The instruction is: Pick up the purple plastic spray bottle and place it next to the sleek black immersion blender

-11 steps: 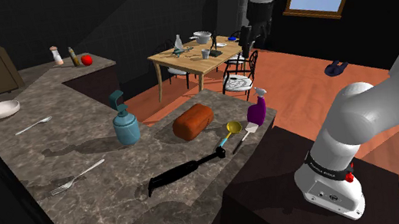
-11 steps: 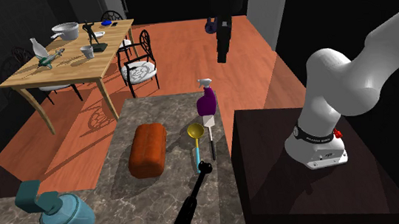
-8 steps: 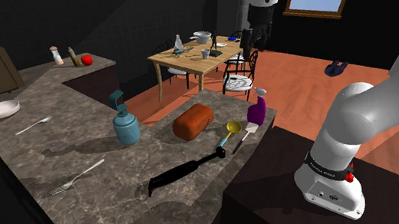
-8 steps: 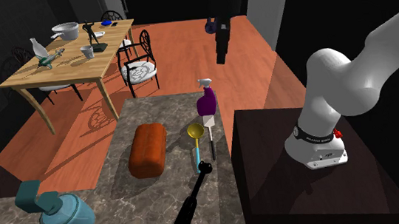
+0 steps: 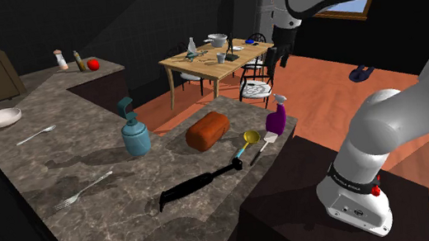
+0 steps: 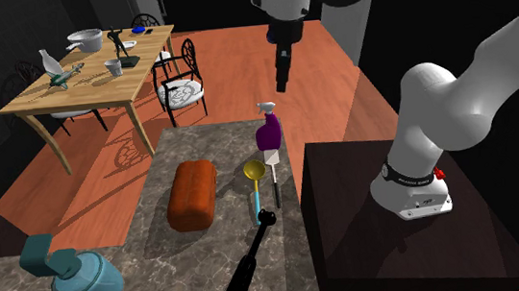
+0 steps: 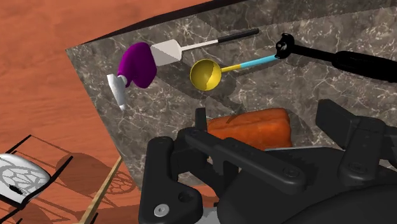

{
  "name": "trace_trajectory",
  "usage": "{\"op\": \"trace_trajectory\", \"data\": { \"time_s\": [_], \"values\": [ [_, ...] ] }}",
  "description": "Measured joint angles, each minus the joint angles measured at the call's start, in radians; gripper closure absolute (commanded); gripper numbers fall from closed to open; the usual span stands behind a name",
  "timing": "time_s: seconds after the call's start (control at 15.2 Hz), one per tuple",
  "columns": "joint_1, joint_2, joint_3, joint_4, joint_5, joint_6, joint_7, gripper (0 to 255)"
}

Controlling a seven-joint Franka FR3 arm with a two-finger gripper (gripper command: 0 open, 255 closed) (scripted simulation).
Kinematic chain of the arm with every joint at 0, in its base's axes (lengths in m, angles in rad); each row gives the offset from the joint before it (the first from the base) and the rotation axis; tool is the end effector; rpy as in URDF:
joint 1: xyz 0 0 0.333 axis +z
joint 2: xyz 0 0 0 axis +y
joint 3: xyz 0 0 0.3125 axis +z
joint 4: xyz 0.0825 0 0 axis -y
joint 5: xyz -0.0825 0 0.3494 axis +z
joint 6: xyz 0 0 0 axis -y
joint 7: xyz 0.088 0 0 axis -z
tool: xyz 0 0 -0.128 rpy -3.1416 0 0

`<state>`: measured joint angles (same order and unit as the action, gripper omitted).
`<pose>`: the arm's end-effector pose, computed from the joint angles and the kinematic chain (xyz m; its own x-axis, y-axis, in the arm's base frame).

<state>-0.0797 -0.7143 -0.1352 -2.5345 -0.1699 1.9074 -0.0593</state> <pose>0.3058 -0.0867 0.4948 0.9942 -0.0736 0.0779 -0.0799 -0.9935 0.0808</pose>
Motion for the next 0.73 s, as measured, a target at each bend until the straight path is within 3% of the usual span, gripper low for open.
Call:
{"op": "trace_trajectory", "data": {
  "time_s": [0.73],
  "values": [
    [-0.056, 0.231, -0.245, -0.06, -0.063, 0.342, -0.225, 0]
  ]
}}
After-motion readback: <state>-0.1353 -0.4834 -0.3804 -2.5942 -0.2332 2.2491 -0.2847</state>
